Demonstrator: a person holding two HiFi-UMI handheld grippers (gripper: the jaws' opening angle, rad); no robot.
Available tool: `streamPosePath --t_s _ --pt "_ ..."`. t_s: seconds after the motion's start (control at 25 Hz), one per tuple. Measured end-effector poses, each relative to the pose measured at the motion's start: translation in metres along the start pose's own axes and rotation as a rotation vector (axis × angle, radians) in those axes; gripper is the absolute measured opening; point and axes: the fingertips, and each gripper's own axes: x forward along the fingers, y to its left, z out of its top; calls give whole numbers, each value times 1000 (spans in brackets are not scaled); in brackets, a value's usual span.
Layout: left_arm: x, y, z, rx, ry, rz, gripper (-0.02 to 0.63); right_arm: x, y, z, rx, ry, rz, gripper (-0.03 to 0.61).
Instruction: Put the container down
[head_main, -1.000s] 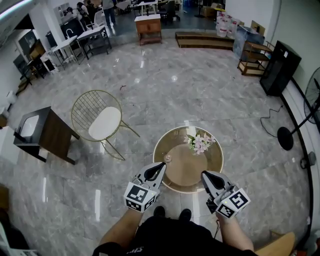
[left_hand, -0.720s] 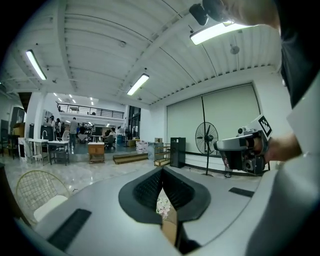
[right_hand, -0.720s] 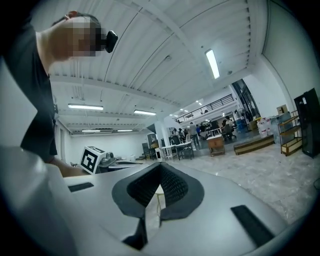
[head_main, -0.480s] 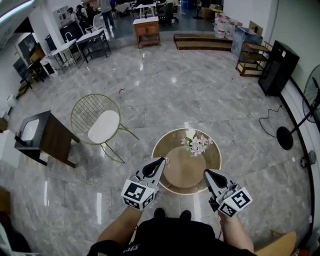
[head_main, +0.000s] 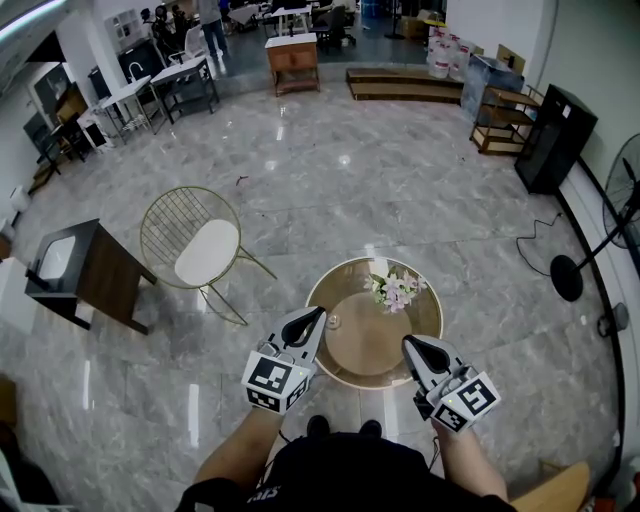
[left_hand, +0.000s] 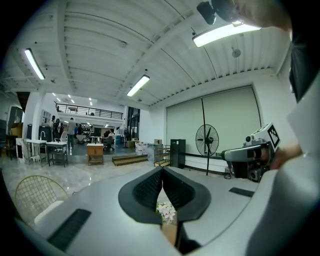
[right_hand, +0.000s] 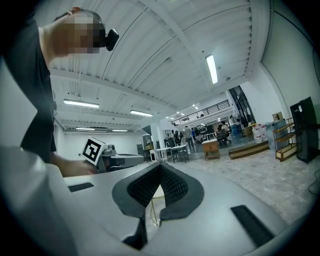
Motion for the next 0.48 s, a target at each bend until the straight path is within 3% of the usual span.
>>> streamPosePath --t_s 0.48 --pt "-19 2 -14 -24 24 18 17 0 9 4 -19 -5 8 11"
